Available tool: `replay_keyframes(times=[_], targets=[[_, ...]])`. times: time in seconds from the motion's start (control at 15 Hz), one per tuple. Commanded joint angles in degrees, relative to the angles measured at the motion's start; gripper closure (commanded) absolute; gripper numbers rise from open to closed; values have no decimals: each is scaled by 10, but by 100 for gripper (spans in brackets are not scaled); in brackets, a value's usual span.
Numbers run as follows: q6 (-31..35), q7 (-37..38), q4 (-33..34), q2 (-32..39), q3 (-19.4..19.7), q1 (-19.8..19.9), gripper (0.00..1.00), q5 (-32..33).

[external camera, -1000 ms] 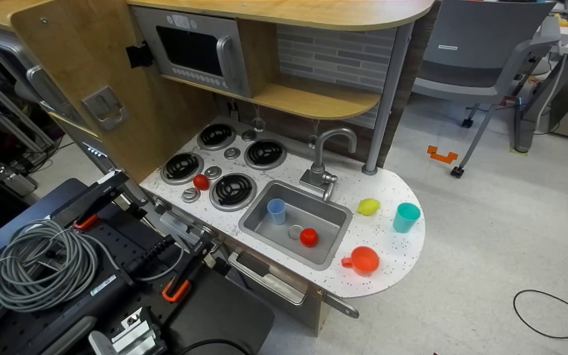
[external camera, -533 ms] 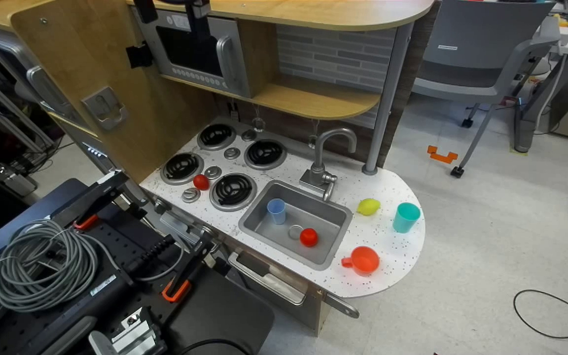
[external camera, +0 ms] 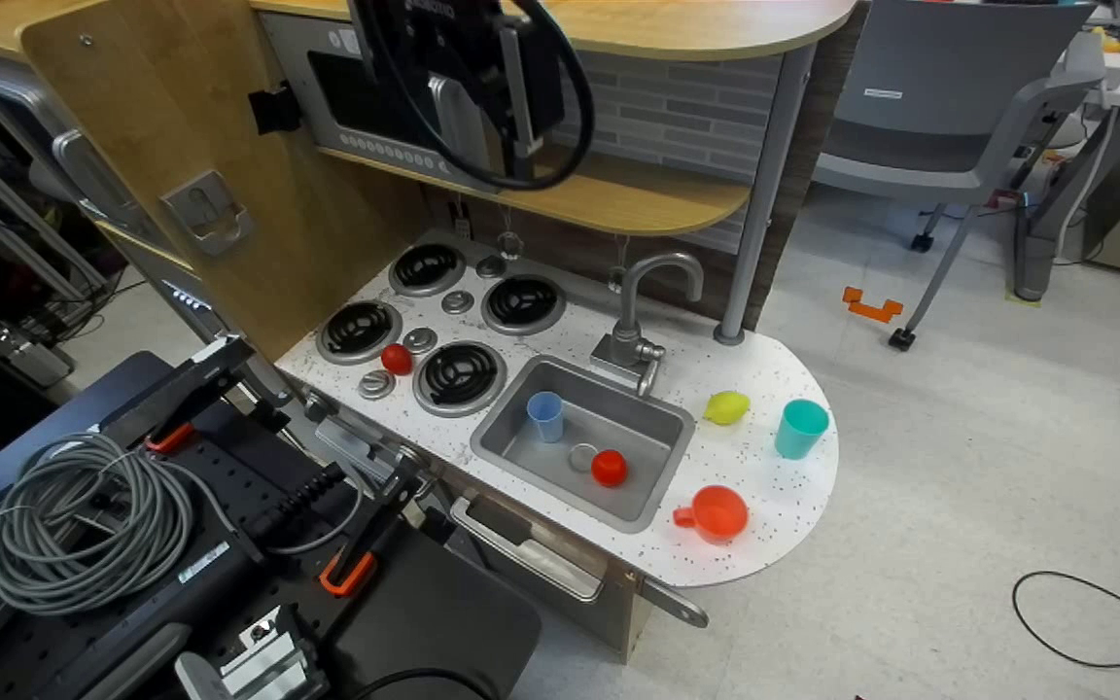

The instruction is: Take the cup out of the sink and put it in the orange cup

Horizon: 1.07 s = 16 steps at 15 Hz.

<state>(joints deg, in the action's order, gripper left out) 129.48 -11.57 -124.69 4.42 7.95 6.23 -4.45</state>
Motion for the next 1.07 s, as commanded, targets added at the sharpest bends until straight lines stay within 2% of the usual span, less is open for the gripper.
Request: replay_keyframes(times=[0.0, 0.33, 1.0], targets=[[51, -16, 36, 80, -4, 16, 0, -19], [90, -3, 82, 191, -11, 28, 0, 2], [99, 34, 191, 376, 2, 18, 0, 81]])
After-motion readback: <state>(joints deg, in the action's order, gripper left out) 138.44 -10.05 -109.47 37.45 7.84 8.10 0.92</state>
